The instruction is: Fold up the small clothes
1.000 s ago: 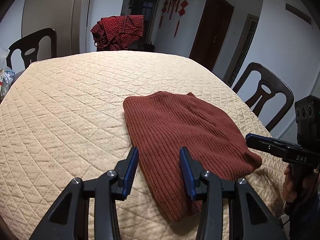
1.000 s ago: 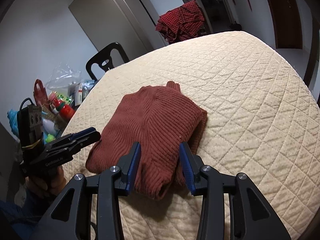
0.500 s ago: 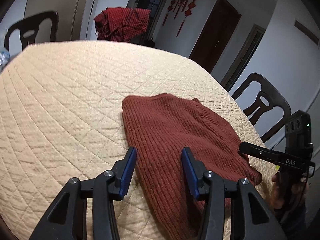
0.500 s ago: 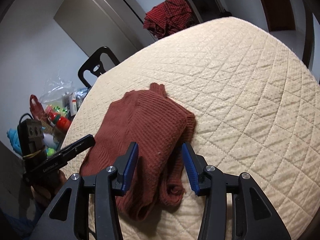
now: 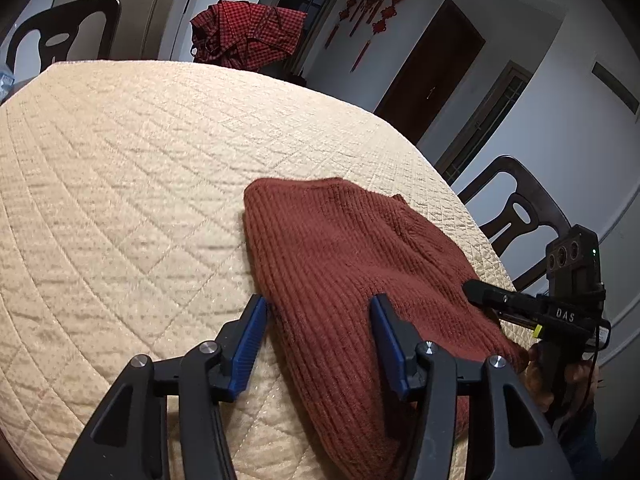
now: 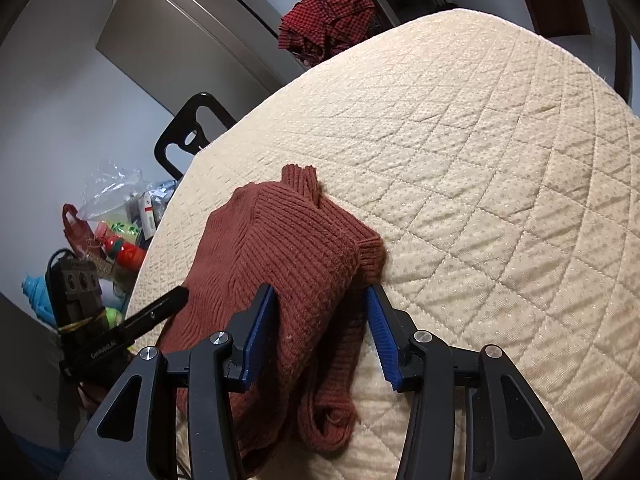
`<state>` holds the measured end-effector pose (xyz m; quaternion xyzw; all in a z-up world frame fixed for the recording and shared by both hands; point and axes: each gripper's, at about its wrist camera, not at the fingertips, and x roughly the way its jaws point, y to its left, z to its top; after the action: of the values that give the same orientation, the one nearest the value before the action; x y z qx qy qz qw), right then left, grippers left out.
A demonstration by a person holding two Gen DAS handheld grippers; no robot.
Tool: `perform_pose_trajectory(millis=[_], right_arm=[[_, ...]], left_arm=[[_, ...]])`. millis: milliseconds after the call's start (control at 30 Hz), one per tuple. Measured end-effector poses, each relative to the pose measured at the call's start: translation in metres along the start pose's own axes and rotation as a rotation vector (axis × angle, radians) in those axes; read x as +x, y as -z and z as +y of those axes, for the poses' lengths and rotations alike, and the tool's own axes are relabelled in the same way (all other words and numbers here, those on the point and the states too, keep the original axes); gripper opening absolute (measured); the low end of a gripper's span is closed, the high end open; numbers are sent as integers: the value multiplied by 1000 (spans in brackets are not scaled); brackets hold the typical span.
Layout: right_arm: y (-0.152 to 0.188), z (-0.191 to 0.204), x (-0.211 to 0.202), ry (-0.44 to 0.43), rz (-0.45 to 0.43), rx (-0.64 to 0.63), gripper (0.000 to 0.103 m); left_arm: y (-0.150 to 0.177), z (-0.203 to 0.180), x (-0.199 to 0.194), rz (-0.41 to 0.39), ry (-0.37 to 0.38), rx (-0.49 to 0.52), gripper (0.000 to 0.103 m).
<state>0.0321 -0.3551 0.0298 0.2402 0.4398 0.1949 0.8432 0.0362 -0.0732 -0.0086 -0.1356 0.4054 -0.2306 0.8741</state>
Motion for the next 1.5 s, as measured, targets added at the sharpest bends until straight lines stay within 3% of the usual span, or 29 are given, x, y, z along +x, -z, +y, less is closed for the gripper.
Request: perform_pose_trajectory(millis=[133,233,367,433,700,833,1000,1100,1200,1267,1333,1367,1500], right_arm=[[-4,-1,-1,10,-3,2,48],[-10,2,-12,52,-65,-16,48],[-13,9,-28,20,-128,-43,47],[-12,16,-26,13,-110,-75,35],[27,50,-50,-56,-86,-281,31],[48,56,-56,-46,-55,-349,11],[52,40,-37,53,-8,-323,5],[50,35,-36,49,-6,-302,5],[46,34,-39,28,1,-284,6],[38,32,-43,19,-20,-246,16],[29,27,-44,20,-49,-204,45],[23,22,-44,18,-65,-173,49],[-2,-2,-27,-40,-66,-37,50]], left_arm=[[3,9,-2,-3,20,-34,58],[1,5,-5,-7,-1,-16,58],[-7,-5,-18,-52,-37,26,57],[-13,-12,-23,-73,-32,41,57],[-11,-39,-38,-89,-18,164,57],[0,-48,-43,-62,13,209,56],[18,-49,-33,-3,-10,239,50],[21,-43,-31,-2,-37,234,51],[20,-39,-34,-8,-28,205,50],[17,-35,-36,-17,-23,174,50],[13,-27,-36,-23,-16,136,50],[11,-24,-35,-21,-13,121,50],[4,-13,-28,-22,-12,74,51]])
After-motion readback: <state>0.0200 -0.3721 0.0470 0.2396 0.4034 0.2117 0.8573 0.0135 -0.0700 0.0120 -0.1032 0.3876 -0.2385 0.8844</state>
